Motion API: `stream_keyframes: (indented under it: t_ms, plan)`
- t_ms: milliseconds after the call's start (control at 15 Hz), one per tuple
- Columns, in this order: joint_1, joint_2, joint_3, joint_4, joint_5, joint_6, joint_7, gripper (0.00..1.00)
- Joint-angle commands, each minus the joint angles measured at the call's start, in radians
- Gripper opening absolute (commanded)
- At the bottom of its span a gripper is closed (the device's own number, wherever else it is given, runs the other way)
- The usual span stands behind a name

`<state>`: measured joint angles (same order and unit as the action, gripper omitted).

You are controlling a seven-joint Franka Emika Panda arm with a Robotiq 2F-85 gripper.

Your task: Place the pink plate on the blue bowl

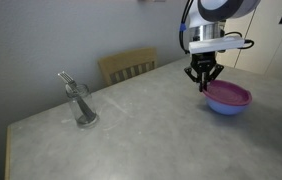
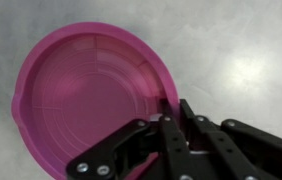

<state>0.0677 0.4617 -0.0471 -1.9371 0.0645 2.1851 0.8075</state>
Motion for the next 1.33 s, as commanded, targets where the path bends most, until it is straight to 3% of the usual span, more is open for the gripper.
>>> stream_keyframes:
  t_ms: [0, 600, 667, 733, 867, 1267]
  plan:
    - [0.013, 0.021, -0.015, 0.019, -0.008, -0.037, 0.008, 0.03]
    - [0.011, 0.018, -0.016, 0.01, -0.002, -0.027, 0.001, 0.03]
    - [0.01, 0.015, -0.016, 0.007, 0.0, -0.024, 0.001, 0.08]
    - [0.01, 0.013, -0.017, 0.005, 0.001, -0.021, 0.004, 0.36]
    - [0.01, 0.012, -0.019, 0.004, 0.0, -0.023, 0.006, 0.42]
    - [0.014, -0.011, -0.024, -0.017, -0.001, -0.017, 0.022, 0.84]
